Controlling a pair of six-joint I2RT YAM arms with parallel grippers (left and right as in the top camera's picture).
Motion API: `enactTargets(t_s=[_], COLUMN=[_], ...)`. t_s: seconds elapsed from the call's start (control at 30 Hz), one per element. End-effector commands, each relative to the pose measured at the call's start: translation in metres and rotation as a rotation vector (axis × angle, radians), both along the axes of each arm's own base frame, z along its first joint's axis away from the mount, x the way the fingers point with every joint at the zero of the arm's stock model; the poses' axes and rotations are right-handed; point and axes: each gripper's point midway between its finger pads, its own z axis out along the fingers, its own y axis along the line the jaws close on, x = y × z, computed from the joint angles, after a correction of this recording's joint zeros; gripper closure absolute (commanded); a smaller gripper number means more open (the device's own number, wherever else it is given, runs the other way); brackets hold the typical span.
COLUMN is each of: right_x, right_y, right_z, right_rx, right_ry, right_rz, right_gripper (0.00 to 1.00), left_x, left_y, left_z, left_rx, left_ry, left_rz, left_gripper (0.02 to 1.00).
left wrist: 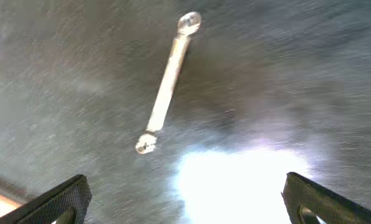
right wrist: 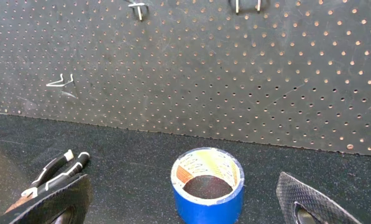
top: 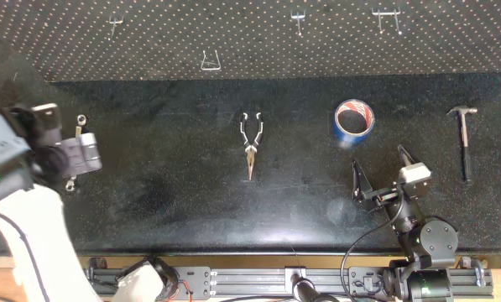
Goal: Place Tools Onto Pegboard
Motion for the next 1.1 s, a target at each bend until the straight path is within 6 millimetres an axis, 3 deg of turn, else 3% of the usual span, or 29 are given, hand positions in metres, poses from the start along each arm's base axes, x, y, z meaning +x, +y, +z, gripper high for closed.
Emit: enactTargets(t_s=[0.03, 0.2, 0.37, 0.63, 1.1], right_x=[-0.001, -0.001, -0.001, -0.001, -0.001], right_y=[0.001, 0.001, 0.001, 0.001, 0.001], right_z=[-0.001, -0.001, -0.001, -0.001, -0.001], right_rx=[0.013, 0.013, 0.013, 0.013, 0.013], right_ry=[0.006, 0.006, 0.006, 0.006, 0.006], right_rz=[0.004, 0.004, 0.004, 0.004, 0.004], right_gripper=[0.025, 0.025, 0.025, 0.025, 0.027], left_x=[-0.020, -0.019, 0.012, 0.044, 0.047], left_y=[0.046, 0.061, 0.064, 0.069, 0.068], left_z=[-0.022, -0.058, -0.085, -0.113, -0.156], left_rx=[0.007, -0.120, -0.244, -0.271, -0.280], left_ry=[0.142, 0.194, 0.187, 0.248, 0.382], left_rz=[-0.080, -0.083, -0.129, -0.216, -0.288], left_gripper=[0.025, 0.025, 0.023, 0.025, 0.023])
